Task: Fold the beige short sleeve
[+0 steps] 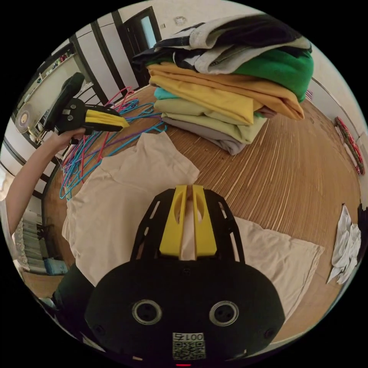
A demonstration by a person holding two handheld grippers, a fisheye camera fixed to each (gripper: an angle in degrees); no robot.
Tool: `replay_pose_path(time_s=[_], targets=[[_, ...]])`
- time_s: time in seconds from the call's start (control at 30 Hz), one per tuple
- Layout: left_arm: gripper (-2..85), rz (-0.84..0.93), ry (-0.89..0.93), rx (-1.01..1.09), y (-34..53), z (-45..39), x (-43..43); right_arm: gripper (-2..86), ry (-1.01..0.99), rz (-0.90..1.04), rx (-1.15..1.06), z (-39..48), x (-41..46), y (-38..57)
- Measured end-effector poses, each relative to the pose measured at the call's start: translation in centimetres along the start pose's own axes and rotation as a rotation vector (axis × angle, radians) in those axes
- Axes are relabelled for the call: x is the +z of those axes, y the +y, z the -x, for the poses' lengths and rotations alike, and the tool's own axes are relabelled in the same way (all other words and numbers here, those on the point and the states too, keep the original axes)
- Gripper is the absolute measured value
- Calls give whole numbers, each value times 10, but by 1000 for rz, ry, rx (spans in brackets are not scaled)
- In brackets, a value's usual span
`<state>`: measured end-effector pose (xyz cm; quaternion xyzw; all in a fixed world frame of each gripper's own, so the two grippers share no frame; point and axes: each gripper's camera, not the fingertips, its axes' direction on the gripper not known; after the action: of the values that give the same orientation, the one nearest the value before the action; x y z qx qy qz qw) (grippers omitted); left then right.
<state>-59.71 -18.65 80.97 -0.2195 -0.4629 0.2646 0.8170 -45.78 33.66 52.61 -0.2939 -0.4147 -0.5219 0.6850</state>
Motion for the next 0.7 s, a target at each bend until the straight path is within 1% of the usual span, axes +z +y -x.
replay_pose_path(time_s=[0.07,0.17,0.23,0.3,0.37,0.5,0.57,0.63,0.7], targets=[[-10,-24,38,-23,10,-6,-11,53,-6,-18,-24,-2,-14,4],[-10,-65,159,-57,39,-25,-32,71,-3,-35,-62,-10,-52,27],[-9,-86,271,-60,70,-51,-48,81,0,-35,-100,-15,-90,62],[-9,-96,309,-51,94,-75,-59,88,24,-17,-107,-18,-118,99],[-7,-101,298,-49,113,-100,-70,95,59,8,-95,-18,-141,140],[-1,-119,233,-34,124,-146,-93,114,201,158,-6,-11,-163,231],[2,-118,206,-2,116,-159,-97,119,181,151,68,-8,-168,264],[2,-44,141,57,102,-174,-88,126,101,121,134,1,-170,294],[-3,33,98,81,96,-181,-74,131,75,75,138,13,-170,304]])
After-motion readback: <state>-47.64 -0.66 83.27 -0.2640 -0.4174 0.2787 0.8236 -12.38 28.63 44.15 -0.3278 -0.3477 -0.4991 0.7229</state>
